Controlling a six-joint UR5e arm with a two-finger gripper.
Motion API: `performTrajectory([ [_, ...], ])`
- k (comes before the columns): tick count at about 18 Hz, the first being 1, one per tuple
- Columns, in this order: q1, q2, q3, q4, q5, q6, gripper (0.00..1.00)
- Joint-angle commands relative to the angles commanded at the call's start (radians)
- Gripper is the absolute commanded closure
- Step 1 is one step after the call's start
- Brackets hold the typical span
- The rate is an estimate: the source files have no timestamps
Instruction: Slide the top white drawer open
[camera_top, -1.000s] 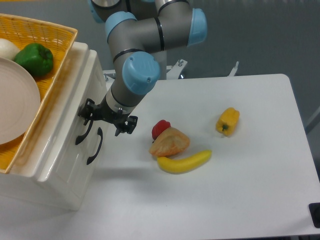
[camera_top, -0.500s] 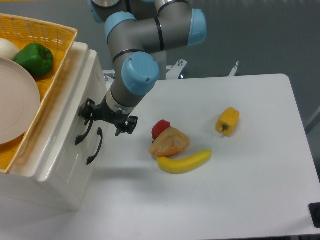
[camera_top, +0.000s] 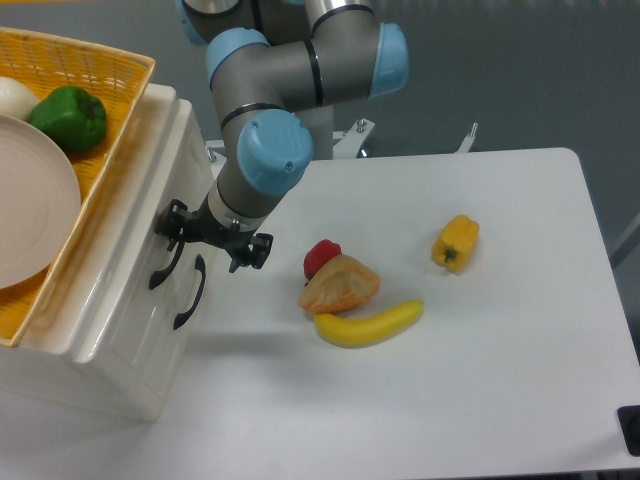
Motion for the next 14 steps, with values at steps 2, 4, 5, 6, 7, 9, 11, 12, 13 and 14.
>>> performTrajectory([
  [2,0.000,0.000,0.002,0.000,0.000,0.000,0.00],
  [4,0.000,0.000,0.002,0.000,0.000,0.000,0.00],
  [5,0.000,0.000,0.003,0.000,0.000,0.000,0.00],
  [6,0.000,-0.003,0.005,0.000,0.000,0.000,0.00],
  [7,0.000,-0.005,0.006,0.002,0.000,0.000,0.00],
  [9,0.000,-0.006,0.006,0.002,0.000,0.000,0.00],
  [11,0.002,-0.008,0.009,0.003,0.000,0.000,0.00],
  [12,0.002,-0.009,0.009,0.003,0.000,0.000,0.00],
  [13,0.003,-0.012,0.011,0.003,0.002,0.000,0.00],
  [14,0.003,-0.014,0.011,0.005,0.002,0.000,0.00],
])
